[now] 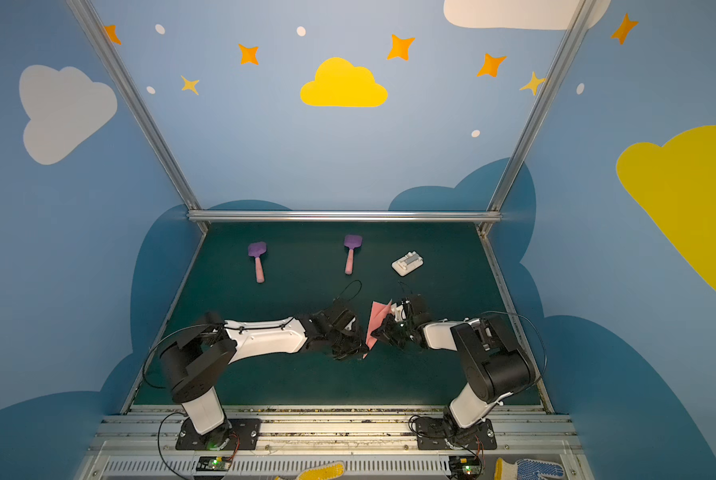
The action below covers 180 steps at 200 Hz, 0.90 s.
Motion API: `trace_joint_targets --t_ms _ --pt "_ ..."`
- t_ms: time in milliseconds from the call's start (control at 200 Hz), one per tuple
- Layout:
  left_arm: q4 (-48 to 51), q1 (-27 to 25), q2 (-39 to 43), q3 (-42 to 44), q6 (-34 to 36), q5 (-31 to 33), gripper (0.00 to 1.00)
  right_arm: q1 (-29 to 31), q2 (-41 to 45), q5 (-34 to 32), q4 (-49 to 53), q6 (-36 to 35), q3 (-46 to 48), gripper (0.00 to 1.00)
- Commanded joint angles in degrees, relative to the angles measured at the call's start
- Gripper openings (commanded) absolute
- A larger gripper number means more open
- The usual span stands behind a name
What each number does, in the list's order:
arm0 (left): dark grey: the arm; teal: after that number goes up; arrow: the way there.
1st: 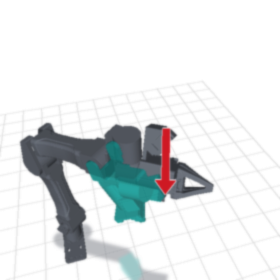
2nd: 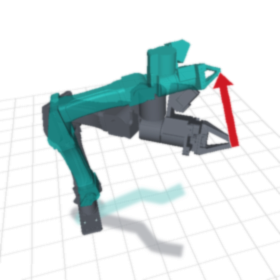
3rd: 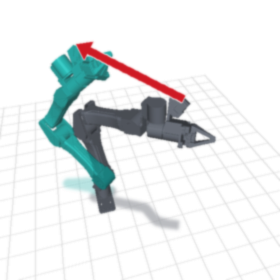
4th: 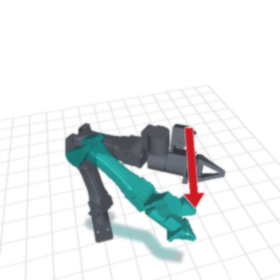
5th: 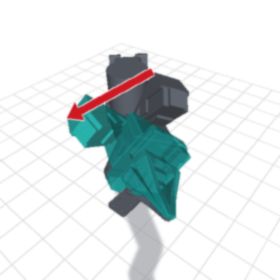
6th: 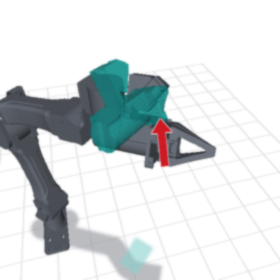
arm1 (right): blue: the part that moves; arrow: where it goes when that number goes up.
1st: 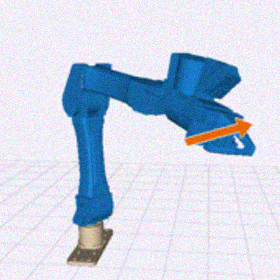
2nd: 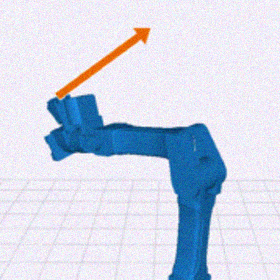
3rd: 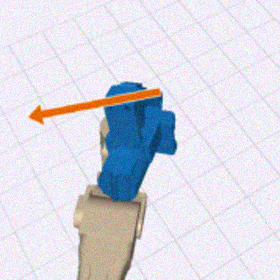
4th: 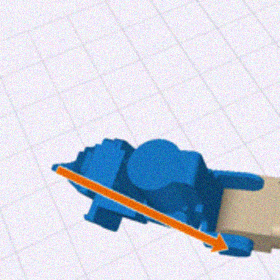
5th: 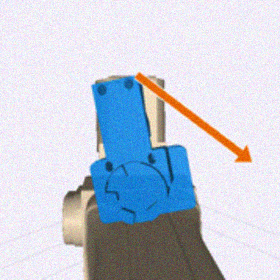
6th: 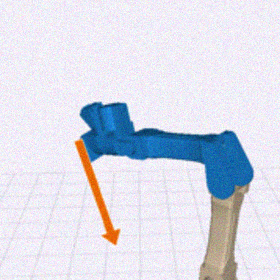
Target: Fold a paper plane with a square sheet of paper (fold left side to right side)
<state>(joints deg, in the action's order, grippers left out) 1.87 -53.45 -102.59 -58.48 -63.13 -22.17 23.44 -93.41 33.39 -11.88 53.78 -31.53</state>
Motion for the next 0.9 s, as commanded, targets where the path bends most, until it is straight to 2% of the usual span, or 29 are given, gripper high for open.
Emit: trace_joint_targets --t_ms 0,265,486,896 --pt "-1.8 -0.2 -2.3 -2.0 -1.9 0.8 0.04 0.2 -3.2 -5.4 5.1 0.2 2.2 0.0" --pt "-1.6 -0.2 -5.8 -4.0 -5.3 3.3 0.03 0.3 -3.0 -5.5 5.2 0.2 2.3 0.0" --pt "0.4 0.0 -6.0 -3.5 -4.9 5.7 0.04 0.3 -2.8 -5.6 5.1 0.1 2.8 0.0" --pt "1.5 -0.1 -7.5 -2.7 -3.8 6.2 0.04 0.0 -2.7 -5.4 4.8 0.1 3.2 0.0"
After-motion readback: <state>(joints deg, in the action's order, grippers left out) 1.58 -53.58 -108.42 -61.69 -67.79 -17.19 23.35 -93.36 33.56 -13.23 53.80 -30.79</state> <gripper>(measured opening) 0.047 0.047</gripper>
